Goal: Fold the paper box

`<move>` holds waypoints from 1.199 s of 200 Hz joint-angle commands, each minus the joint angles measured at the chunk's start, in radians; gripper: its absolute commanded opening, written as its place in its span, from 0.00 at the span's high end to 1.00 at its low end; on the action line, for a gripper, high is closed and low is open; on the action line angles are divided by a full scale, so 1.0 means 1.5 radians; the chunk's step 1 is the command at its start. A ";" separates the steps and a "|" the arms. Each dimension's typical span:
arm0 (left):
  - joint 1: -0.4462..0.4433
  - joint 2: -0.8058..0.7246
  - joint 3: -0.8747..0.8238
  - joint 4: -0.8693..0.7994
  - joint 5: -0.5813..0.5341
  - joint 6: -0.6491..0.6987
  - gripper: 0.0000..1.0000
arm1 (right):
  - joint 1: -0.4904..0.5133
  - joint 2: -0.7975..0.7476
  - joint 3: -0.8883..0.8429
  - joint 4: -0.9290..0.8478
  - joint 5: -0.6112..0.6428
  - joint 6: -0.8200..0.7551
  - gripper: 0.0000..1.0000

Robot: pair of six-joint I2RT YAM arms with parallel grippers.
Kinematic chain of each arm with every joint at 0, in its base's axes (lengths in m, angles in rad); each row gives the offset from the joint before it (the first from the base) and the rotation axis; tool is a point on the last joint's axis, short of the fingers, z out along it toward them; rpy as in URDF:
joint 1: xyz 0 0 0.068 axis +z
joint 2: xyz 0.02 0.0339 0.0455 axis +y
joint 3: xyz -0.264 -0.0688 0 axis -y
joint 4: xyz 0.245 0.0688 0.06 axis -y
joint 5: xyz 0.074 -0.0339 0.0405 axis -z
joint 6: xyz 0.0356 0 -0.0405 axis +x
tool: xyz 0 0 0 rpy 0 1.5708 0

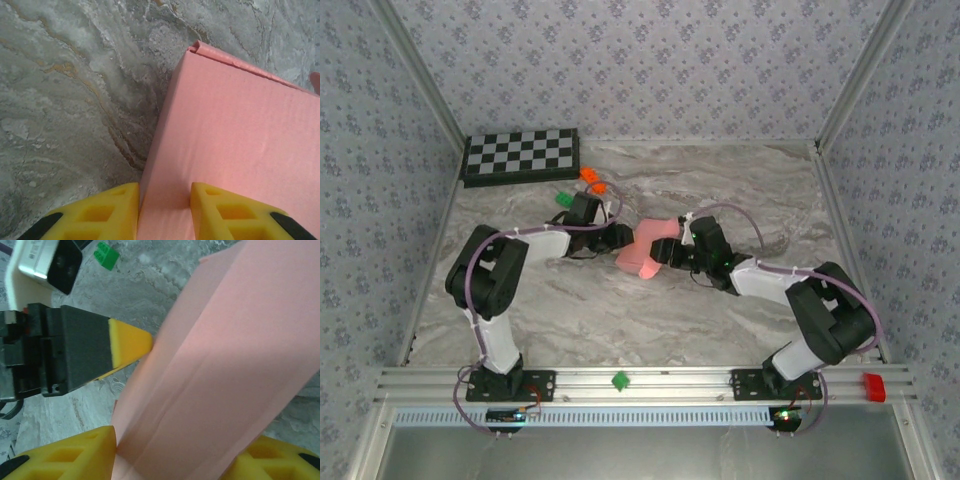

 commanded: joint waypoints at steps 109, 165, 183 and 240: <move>-0.011 0.064 -0.010 0.094 0.083 -0.068 0.66 | 0.013 0.038 0.120 -0.063 -0.018 -0.048 0.47; 0.009 0.058 -0.026 0.092 0.050 -0.082 0.65 | 0.011 0.083 0.172 -0.090 -0.022 -0.057 0.47; 0.020 0.044 -0.027 0.080 0.039 -0.078 0.64 | 0.010 0.075 0.175 -0.099 -0.017 -0.059 0.47; 0.028 0.008 0.024 -0.018 0.015 -0.025 0.63 | 0.006 0.024 0.199 -0.194 0.033 -0.103 0.48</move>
